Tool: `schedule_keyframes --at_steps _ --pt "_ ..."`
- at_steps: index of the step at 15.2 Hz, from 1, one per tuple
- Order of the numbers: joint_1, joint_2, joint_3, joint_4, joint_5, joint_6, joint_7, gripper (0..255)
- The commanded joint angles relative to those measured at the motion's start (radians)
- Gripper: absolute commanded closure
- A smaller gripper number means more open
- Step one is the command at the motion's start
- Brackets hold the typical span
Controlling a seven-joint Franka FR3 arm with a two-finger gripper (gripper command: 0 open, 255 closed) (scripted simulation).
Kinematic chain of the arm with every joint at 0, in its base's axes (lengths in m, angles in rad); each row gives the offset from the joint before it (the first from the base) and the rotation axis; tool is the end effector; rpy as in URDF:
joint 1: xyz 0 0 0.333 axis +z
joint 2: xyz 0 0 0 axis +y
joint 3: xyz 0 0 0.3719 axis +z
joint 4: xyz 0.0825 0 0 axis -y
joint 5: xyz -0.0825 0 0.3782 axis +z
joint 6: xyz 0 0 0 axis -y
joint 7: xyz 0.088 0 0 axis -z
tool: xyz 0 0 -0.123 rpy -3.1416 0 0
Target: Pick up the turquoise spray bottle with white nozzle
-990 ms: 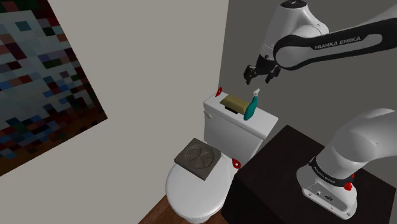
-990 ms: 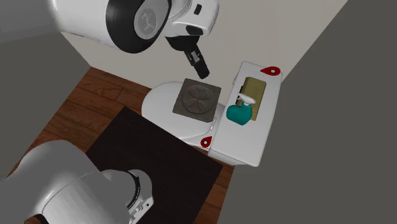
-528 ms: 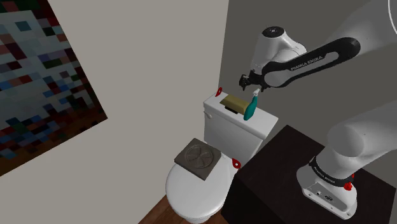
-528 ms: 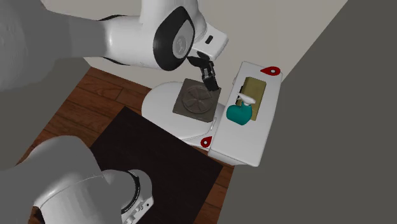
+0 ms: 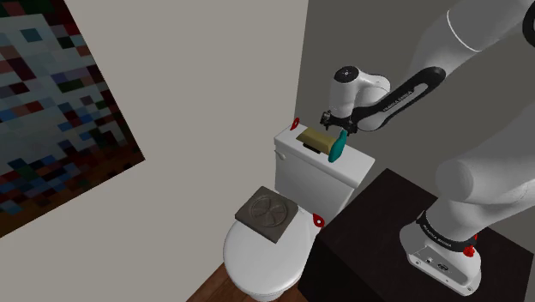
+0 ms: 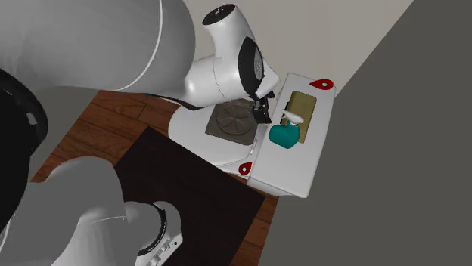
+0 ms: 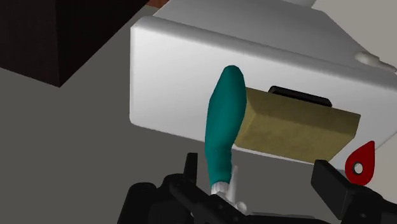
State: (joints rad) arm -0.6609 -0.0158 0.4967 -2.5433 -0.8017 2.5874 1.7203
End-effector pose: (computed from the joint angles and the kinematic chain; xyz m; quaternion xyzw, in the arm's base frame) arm 0.4497 -0.0672 0.3244 0.8042 -0.5522 0.1714 0.1377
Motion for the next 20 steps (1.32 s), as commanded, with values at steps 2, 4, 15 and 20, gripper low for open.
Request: schedule_keyframes --at_steps 2,4,15,20 --pt "-0.017 0.134 -0.025 0.068 -0.197 -0.034 0.257 0" --pt "-0.007 0.216 -0.058 0.115 -0.290 -0.062 0.392 0" --pt "0.036 0.406 -0.137 0.202 -0.488 -0.080 0.631 0" --pt "0.036 0.407 -0.137 0.202 -0.488 -0.081 0.632 255"
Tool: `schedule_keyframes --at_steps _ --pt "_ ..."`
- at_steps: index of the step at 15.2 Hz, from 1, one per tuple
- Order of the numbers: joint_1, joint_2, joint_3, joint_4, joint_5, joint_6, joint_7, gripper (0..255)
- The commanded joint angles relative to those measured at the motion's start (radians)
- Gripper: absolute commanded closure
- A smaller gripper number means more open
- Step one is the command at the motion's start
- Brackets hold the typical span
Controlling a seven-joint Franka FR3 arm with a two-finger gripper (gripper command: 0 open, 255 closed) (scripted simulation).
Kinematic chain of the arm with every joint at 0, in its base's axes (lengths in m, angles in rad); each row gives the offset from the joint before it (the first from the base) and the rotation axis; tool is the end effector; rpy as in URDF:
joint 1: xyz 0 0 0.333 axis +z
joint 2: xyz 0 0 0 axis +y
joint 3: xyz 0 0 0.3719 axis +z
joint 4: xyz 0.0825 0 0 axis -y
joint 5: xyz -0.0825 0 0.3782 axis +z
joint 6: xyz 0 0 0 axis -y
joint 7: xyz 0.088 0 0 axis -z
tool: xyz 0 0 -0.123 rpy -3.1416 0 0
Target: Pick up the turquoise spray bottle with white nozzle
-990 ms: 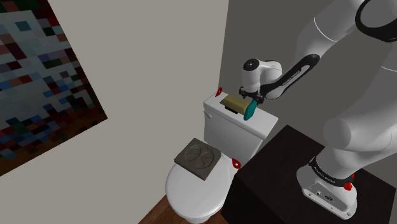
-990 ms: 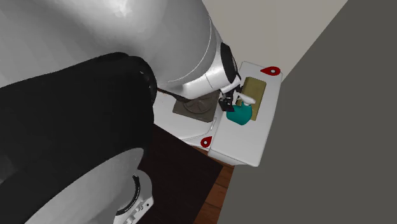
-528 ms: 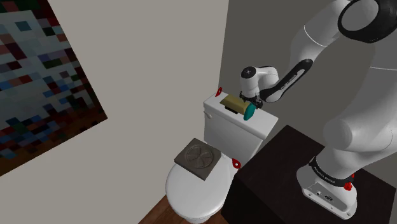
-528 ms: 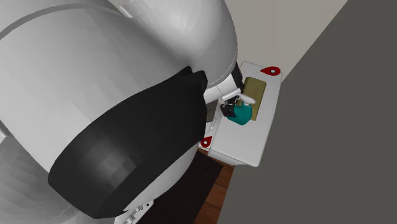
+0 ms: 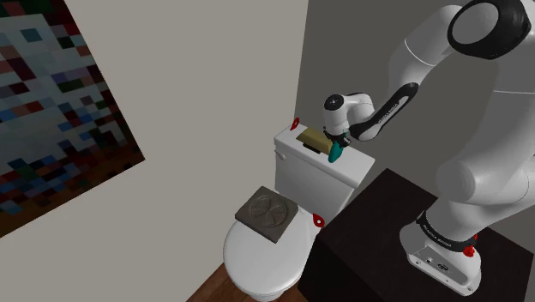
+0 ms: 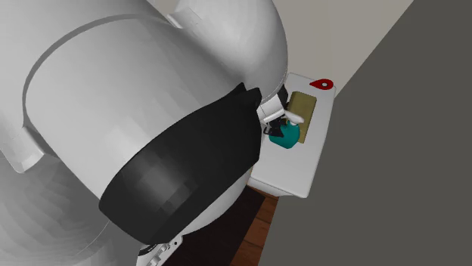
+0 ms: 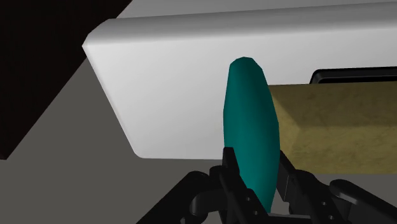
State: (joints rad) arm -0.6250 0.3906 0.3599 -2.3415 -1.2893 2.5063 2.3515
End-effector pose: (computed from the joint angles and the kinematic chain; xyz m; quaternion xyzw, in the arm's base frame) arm 0.4900 -0.1304 0.2048 0.7067 -0.6596 0.1921 0.1689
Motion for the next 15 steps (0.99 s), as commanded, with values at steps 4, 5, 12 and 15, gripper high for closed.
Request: schedule_keyframes --at_steps 4,5,12,15 --pt "0.000 0.001 -0.001 0.001 -0.001 0.001 0.000 255" --pt "0.000 0.001 0.000 0.001 -0.001 0.001 0.000 255" --pt "-0.023 -0.088 0.031 -0.032 0.097 -0.006 -0.091 255" --pt "-0.033 -0.131 0.046 -0.045 0.149 -0.011 -0.138 255"
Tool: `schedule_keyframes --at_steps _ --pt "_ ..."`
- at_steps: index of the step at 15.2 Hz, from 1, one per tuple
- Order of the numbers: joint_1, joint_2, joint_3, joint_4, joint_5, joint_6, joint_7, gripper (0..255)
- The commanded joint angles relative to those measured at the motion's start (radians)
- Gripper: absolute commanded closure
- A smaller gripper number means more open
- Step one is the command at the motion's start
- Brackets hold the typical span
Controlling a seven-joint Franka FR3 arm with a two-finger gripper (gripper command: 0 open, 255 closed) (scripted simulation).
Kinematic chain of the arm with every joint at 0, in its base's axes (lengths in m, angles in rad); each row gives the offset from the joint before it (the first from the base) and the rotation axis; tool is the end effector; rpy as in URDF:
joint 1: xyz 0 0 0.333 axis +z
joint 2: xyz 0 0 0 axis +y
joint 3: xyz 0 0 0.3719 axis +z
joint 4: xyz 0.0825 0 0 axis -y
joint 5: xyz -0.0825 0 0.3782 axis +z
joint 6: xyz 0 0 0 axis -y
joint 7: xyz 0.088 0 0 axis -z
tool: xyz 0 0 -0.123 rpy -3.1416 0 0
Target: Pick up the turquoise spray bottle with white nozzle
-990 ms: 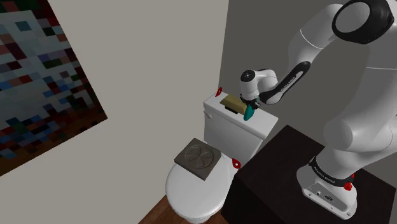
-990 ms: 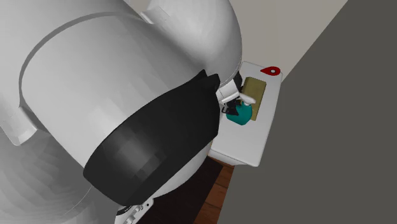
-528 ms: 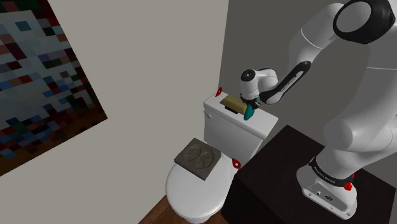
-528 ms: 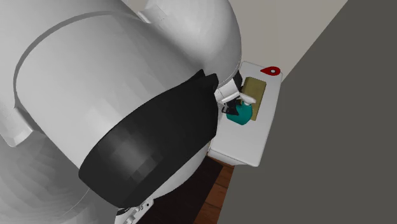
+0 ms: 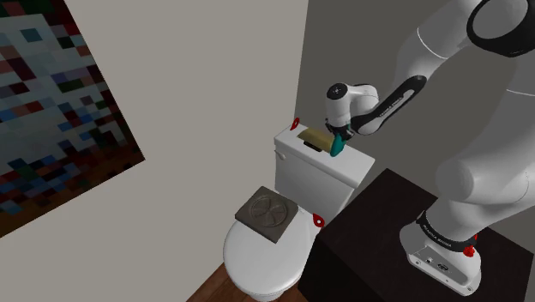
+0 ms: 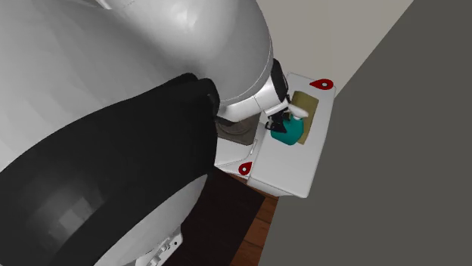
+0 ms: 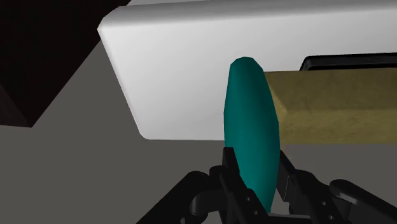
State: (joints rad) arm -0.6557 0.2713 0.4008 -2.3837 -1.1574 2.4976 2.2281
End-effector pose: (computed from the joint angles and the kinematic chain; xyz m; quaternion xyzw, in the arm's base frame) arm 0.4838 -0.1271 0.2496 0.7068 -0.6596 0.1921 0.1688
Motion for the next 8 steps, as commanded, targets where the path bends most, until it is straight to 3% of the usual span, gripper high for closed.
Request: schedule_keyframes --at_steps 1,6,8 --pt "-0.006 -0.027 0.010 -0.007 0.034 -0.004 -0.031 255" --pt "-0.020 -0.098 0.032 -0.023 0.124 -0.015 -0.114 255" --pt "-0.020 -0.100 0.032 -0.024 0.127 -0.016 -0.117 255"
